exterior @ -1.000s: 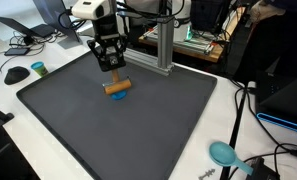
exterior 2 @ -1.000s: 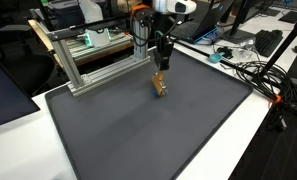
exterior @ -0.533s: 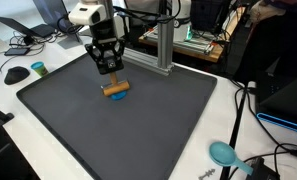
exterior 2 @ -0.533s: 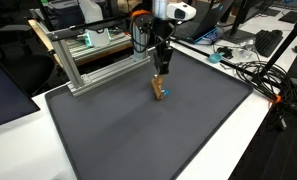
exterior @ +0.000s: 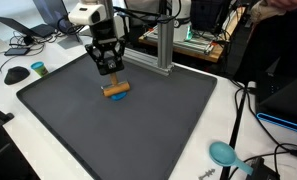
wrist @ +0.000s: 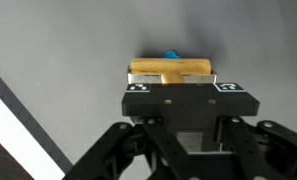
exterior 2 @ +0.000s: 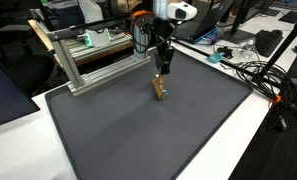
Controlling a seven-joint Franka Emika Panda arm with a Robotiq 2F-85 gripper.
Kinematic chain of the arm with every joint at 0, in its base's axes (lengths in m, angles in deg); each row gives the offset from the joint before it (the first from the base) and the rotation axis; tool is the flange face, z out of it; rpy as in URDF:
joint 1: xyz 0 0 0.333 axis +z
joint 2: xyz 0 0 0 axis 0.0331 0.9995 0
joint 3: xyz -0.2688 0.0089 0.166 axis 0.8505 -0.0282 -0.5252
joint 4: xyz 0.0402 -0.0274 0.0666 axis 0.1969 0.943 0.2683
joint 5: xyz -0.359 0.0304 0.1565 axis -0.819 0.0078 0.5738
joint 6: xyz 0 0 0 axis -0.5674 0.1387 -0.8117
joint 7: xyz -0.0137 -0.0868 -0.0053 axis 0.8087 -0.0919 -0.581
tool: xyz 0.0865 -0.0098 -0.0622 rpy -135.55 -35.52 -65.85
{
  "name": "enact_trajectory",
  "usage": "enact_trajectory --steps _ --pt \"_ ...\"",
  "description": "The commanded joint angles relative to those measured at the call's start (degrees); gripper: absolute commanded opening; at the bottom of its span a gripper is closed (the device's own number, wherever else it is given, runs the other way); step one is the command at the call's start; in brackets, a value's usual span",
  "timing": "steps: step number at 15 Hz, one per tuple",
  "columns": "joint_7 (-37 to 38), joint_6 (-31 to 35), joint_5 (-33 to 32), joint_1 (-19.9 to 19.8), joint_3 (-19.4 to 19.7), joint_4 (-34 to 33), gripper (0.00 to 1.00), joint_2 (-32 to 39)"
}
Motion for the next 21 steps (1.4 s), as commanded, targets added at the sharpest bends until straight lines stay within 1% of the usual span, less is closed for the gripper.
enact_trajectory --steps 1,15,21 --pt "-2.0 2.7 2.2 -1.1 -1.4 -1.1 0.22 2.8" --pt "-5.1 3.9 6.2 -2.1 -2.7 -1.2 0.22 3.5" --pt "-6.4 4.0 6.7 -2.1 -2.9 -1.2 0.22 3.8"
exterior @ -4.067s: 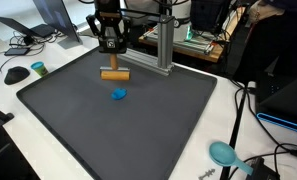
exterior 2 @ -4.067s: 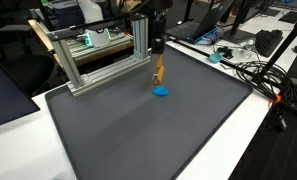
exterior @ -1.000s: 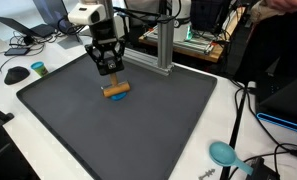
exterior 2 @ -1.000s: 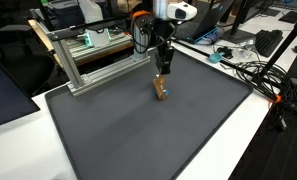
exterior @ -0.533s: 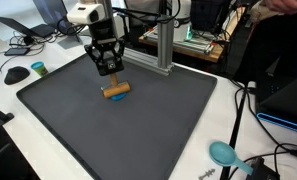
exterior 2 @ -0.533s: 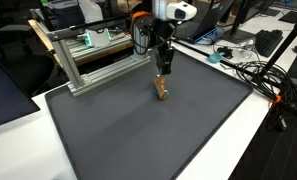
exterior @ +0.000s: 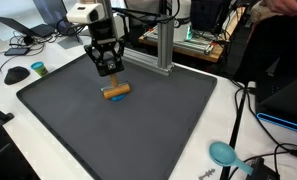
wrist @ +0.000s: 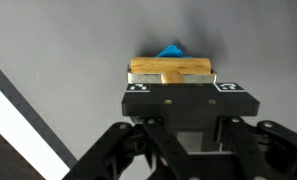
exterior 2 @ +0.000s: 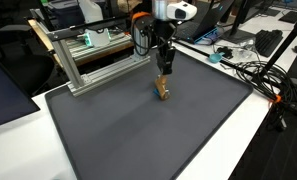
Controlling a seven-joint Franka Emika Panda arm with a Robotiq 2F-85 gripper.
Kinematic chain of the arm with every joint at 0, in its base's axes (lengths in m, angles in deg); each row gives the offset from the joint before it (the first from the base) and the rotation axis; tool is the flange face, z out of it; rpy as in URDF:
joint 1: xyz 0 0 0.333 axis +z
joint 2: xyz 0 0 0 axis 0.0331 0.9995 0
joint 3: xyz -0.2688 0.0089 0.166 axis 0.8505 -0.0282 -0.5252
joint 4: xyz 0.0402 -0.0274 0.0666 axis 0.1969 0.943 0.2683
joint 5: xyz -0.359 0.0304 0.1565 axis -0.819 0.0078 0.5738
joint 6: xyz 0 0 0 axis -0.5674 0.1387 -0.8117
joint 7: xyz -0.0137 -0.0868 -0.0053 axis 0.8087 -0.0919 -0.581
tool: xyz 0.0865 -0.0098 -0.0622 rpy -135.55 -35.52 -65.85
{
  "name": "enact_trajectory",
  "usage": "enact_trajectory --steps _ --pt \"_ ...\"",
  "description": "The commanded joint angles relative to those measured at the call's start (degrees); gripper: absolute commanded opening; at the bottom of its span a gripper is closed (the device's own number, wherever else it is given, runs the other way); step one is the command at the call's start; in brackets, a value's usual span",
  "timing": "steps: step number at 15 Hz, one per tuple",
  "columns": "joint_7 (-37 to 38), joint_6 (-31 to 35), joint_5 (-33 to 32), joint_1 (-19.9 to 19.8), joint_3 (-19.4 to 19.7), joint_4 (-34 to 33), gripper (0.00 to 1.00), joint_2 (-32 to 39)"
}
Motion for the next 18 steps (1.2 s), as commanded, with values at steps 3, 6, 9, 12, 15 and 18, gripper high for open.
enact_trajectory --steps 3,6,9,12,15,18 --pt "-3.1 2.6 3.4 -0.8 -2.0 -1.3 0.22 3.6" --pt "-3.9 2.5 3.9 -0.9 -2.2 -1.3 0.22 3.7" --pt "-4.6 2.3 3.9 -0.8 -2.3 -1.5 0.22 3.8" --pt "-4.8 2.2 3.7 -0.6 -2.2 -1.7 0.22 3.9" --pt "-4.9 2.0 3.5 -0.6 -2.3 -1.9 0.22 4.0" --pt "-4.1 1.0 2.3 -0.2 -1.9 -2.2 0.22 4.1"
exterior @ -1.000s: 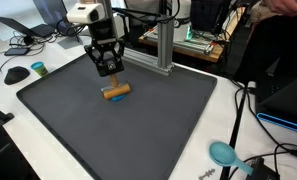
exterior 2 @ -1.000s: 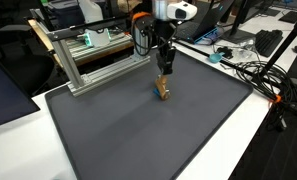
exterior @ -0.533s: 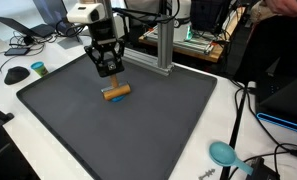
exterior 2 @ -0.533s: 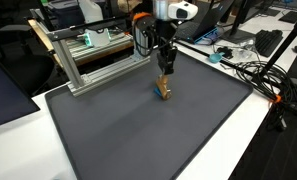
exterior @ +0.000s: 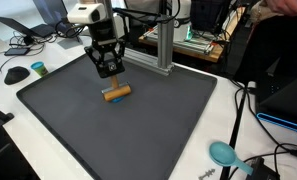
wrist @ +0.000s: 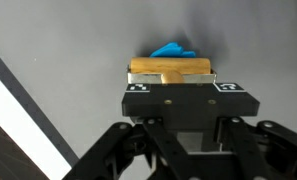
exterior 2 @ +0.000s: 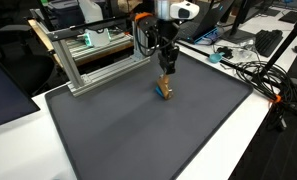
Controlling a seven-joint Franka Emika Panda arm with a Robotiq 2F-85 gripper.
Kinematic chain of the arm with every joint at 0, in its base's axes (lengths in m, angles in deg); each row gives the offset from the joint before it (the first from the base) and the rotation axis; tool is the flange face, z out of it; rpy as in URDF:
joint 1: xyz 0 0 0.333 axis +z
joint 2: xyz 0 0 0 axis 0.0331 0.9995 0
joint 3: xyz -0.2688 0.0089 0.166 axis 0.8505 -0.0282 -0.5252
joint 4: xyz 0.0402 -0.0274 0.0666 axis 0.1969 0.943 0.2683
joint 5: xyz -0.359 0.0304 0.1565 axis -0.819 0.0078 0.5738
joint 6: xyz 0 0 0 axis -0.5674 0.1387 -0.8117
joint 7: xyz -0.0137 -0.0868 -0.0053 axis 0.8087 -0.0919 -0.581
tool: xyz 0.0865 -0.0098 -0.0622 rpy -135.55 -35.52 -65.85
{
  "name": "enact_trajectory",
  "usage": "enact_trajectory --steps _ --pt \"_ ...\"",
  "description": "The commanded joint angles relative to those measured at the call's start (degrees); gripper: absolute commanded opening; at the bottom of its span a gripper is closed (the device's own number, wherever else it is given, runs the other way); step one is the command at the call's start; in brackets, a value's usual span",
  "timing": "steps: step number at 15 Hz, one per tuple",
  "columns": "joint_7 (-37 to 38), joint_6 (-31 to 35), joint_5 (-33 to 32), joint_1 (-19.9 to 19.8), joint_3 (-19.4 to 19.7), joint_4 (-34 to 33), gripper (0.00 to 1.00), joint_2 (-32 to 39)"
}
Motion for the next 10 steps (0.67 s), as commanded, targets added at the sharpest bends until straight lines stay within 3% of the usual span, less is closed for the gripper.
enact_trajectory --steps 1,10 --pt "-1.2 -0.2 1.3 -0.1 -1.0 -1.6 0.22 3.5" --pt "2.4 -4.3 -3.8 1.2 0.8 -3.5 0.22 3.9"
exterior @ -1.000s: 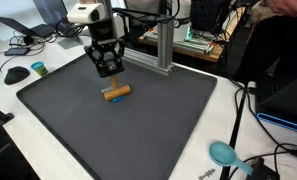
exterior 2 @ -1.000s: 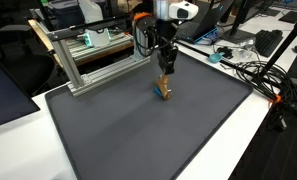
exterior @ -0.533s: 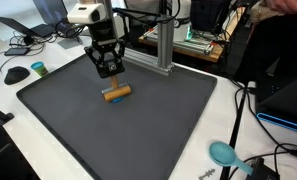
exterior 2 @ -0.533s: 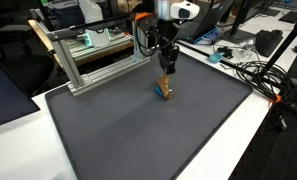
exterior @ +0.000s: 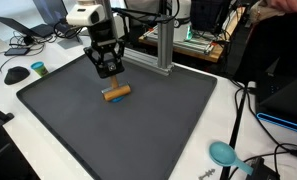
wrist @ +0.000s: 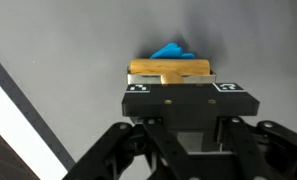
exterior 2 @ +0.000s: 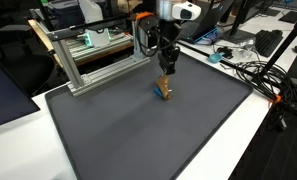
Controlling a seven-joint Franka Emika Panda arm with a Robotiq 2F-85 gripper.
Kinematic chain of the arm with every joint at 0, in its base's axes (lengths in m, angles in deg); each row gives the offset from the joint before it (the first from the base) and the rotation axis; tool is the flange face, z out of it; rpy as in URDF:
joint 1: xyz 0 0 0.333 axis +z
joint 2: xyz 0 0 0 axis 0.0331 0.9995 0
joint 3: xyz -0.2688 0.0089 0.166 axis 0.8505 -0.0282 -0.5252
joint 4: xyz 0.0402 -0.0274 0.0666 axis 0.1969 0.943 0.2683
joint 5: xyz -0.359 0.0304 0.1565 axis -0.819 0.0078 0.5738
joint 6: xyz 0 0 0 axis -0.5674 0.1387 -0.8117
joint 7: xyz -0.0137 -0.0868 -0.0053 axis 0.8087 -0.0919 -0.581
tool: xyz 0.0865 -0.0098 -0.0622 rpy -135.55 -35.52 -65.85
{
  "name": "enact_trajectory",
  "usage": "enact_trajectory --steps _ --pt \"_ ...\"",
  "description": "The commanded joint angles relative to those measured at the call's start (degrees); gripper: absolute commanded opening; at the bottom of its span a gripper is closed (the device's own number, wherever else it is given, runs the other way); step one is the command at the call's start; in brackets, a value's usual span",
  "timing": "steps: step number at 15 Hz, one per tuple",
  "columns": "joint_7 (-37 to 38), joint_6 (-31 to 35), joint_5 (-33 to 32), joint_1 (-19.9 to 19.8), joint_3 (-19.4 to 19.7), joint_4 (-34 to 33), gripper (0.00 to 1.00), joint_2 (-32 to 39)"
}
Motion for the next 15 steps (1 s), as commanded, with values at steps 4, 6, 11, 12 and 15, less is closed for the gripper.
enact_trajectory --steps 4,6,11,12,15 --pt "3.8 -3.4 -5.1 1.9 1.2 -2.8 0.22 3.6" --pt "4.8 -4.1 -6.0 2.1 1.2 -3.3 0.22 3.8" --pt "6.1 -6.3 -7.2 2.2 1.1 -4.4 0.22 4.3" --pt "6.3 -6.8 -7.6 2.3 1.2 -4.6 0.22 4.4" --pt "6.7 -8.2 -8.3 2.4 1.2 -5.3 0.22 4.8"
